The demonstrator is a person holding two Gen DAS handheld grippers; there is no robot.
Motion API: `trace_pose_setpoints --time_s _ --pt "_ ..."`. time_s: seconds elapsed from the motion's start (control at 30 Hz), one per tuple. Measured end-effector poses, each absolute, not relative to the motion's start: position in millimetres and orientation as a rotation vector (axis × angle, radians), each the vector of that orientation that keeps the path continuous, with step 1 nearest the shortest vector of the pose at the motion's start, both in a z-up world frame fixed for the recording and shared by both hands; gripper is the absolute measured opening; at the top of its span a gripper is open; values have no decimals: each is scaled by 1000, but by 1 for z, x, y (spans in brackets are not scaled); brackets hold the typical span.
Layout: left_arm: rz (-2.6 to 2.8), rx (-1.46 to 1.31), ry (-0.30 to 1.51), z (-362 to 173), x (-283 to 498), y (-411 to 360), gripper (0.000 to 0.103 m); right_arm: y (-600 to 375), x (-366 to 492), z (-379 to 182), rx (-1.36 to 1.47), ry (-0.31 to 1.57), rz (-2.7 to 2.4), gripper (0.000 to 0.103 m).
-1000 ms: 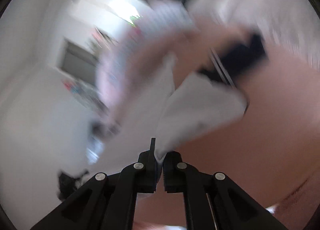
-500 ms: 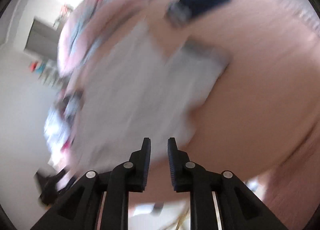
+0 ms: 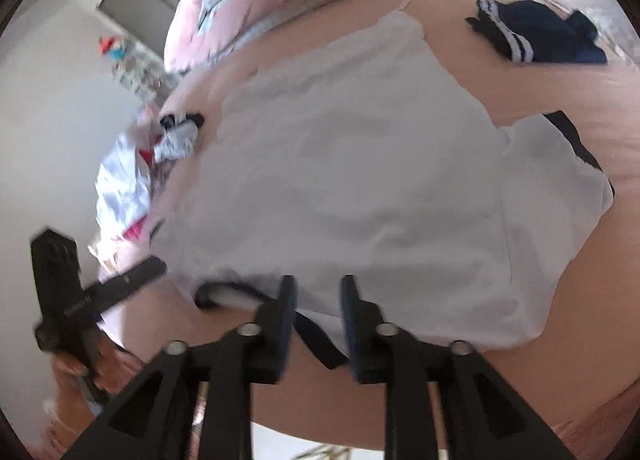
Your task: Fold clothes
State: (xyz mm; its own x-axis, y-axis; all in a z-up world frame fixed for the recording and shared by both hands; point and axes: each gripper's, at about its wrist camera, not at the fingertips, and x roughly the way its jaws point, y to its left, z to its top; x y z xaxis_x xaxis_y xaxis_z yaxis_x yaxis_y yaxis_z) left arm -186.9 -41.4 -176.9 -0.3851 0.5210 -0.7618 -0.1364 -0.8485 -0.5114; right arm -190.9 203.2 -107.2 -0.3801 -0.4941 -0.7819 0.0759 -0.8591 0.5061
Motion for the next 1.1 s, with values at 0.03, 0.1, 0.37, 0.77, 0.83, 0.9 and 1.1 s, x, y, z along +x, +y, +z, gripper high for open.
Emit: trace_pose_setpoints --time_s 0.03,0.1,0.37,0.77,0.83,0.9,1.1 --pt "2245 -1495 -489 -185 -182 -35 35 202 -192 -112 1529 -563 -2278 32" --pt "2241 -1519 -433 -191 -171 -22 35 187 -189 -121 1633 -551 -2221 32" --pt "2424 -1441 -190 -183 -130 8 35 183 -143 -111 1628 -447 -2297 32" --pt "2504 -1409 33 -207 -158 23 35 176 -188 -151 1616 -282 -2348 32" --pt "2493 -1458 120 -221 -144 25 36 176 -170 -150 1562 -208 -2378 32" --pt "2477 -1484 129 -220 -126 24 35 170 -149 -149 1562 -32 -2368 32" --pt "2443 -1378 -70 -194 -113 10 35 169 -123 -131 1581 77 -2280 35"
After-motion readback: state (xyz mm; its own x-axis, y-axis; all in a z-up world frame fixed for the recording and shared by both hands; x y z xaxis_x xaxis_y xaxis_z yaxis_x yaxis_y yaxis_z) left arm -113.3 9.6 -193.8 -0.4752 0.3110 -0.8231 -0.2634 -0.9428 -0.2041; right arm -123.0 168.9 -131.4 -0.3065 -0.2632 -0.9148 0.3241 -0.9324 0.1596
